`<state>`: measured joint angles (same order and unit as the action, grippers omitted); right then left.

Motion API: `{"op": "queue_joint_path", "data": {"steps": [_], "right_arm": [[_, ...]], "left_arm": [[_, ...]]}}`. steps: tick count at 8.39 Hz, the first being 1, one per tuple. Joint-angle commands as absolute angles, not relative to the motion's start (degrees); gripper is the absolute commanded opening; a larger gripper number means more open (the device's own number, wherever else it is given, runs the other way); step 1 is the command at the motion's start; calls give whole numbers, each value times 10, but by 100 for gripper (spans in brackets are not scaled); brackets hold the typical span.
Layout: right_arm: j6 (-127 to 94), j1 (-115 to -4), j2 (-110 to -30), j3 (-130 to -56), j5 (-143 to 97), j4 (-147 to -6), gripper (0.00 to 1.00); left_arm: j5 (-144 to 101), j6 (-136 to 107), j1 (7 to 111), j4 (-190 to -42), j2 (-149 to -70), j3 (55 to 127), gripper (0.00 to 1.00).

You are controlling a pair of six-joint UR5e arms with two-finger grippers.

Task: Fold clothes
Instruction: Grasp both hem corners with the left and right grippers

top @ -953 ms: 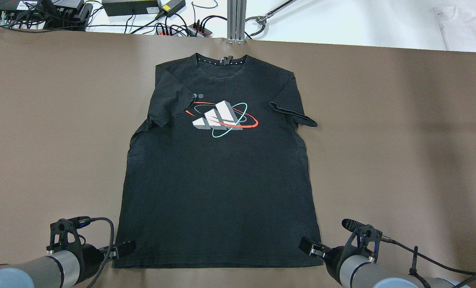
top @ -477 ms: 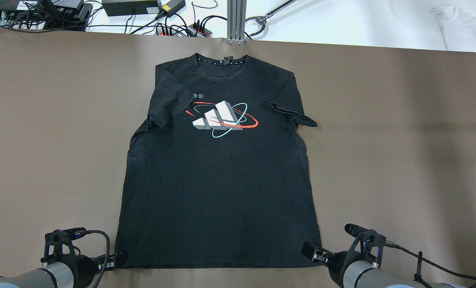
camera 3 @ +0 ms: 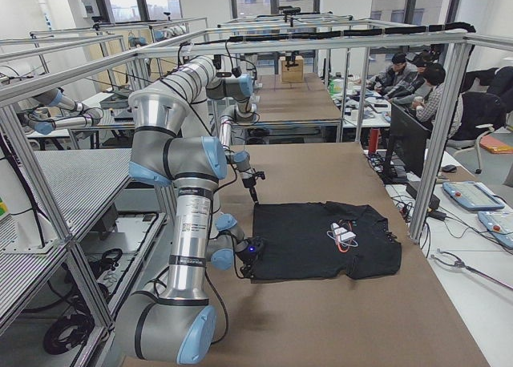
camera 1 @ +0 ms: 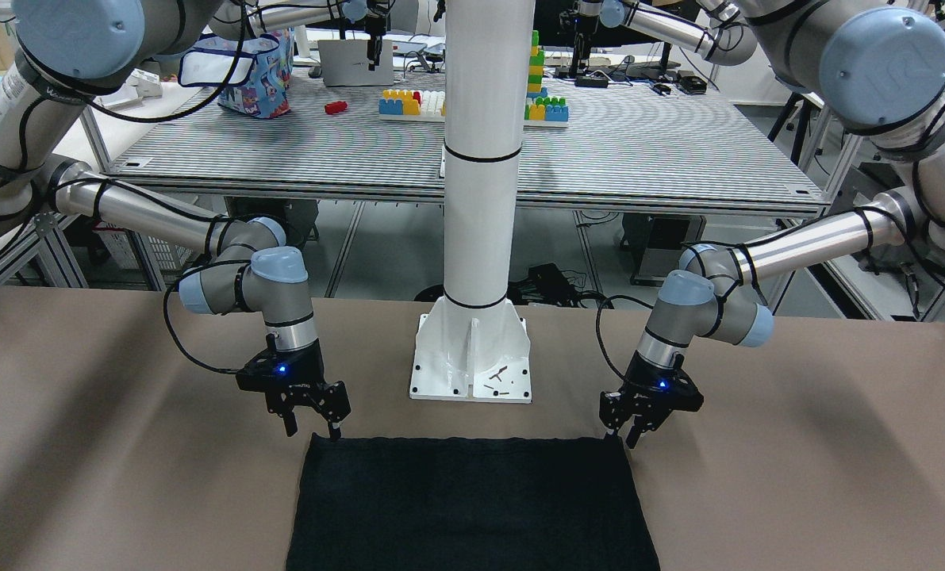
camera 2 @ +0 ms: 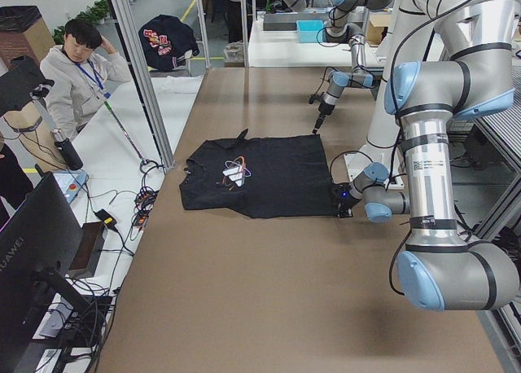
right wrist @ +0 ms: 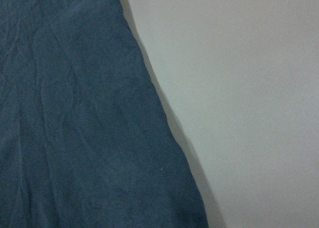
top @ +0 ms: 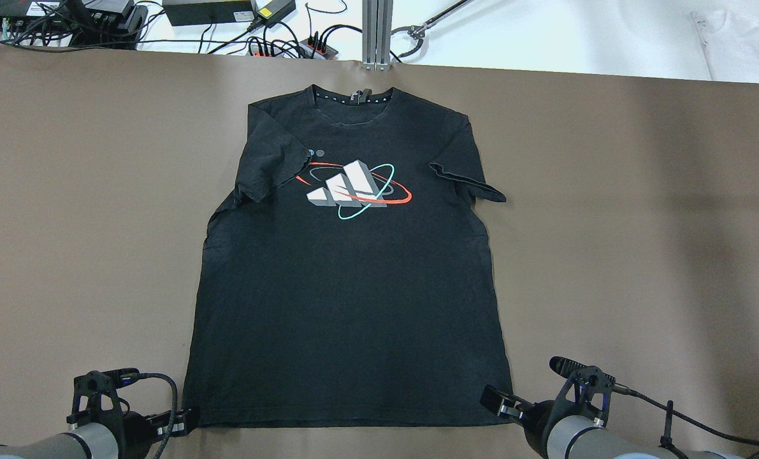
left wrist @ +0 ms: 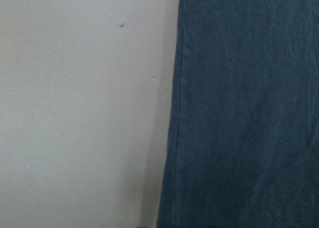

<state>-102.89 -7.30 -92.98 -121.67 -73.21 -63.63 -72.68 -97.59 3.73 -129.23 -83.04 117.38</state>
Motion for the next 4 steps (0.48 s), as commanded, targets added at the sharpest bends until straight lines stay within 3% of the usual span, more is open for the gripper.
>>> {"op": "queue_joint_path", "data": {"steps": [1, 2, 4], "right_arm": [[-1029, -73, -929, -1216, -732, -636, 94], [-1029, -73, -929, -1216, -732, -636, 94], [-1028, -73, -926, -1216, -732, -636, 94]], "left_arm": [[-726, -976, 33, -1292, -830, 1172, 52], [-726, -975, 33, -1292, -831, 1172, 46], [-726, -973, 33, -1292, -831, 1172, 0]]}}
